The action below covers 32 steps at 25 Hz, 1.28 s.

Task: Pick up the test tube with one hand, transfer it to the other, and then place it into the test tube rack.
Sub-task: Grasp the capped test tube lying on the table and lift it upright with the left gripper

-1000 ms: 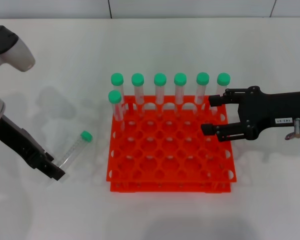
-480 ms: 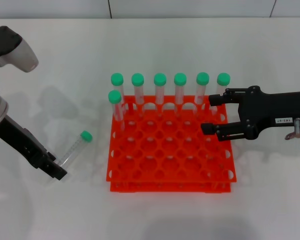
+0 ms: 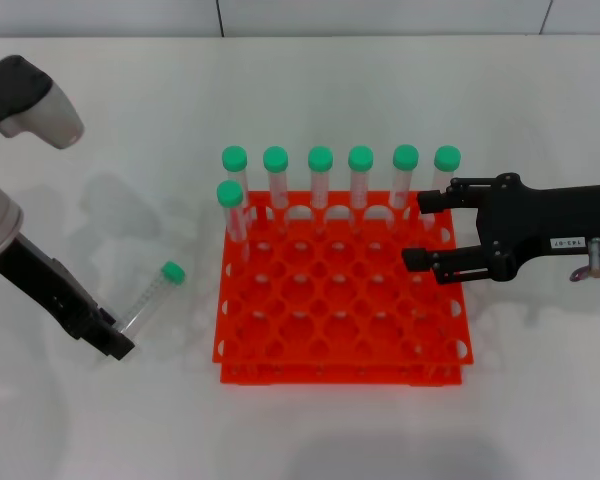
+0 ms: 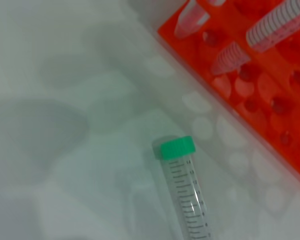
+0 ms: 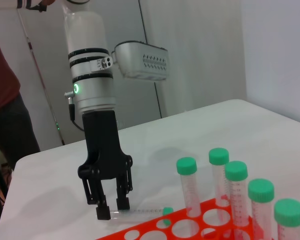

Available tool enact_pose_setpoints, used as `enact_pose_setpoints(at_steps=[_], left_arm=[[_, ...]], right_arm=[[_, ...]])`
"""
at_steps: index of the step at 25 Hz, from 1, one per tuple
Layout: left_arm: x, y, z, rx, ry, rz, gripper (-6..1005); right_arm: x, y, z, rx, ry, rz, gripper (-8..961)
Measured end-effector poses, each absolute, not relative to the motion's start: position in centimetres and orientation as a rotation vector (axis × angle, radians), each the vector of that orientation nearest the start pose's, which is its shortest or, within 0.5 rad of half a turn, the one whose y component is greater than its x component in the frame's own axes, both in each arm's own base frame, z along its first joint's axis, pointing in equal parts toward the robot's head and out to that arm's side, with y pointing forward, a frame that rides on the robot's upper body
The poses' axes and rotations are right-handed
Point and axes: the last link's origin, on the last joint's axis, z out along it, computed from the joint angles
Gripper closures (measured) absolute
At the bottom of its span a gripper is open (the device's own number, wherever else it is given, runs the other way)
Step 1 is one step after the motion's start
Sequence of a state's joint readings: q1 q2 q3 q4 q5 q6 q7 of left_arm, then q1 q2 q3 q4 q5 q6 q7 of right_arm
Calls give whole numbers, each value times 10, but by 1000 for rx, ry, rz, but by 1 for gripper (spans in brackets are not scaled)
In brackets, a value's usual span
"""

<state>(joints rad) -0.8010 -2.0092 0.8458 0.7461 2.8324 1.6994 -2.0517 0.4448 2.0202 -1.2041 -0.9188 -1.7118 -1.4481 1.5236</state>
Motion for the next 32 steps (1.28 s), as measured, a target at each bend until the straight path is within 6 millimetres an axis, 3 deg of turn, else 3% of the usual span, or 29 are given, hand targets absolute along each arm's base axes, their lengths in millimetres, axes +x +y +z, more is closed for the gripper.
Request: enact_pose_setpoints(at_steps=[3,19,32], left_arm=[[-268,350,18,-2826,-1138,703,517],[-267,351,17,-2825,-1131,708,524],[-267,351,17,-2821,-1129,711,604]], right_arm=[[216,334,-2,-2871,391,597,184],[216,334,-2,-2871,391,596,186],[216,333,-2,-2870,393,596,187]])
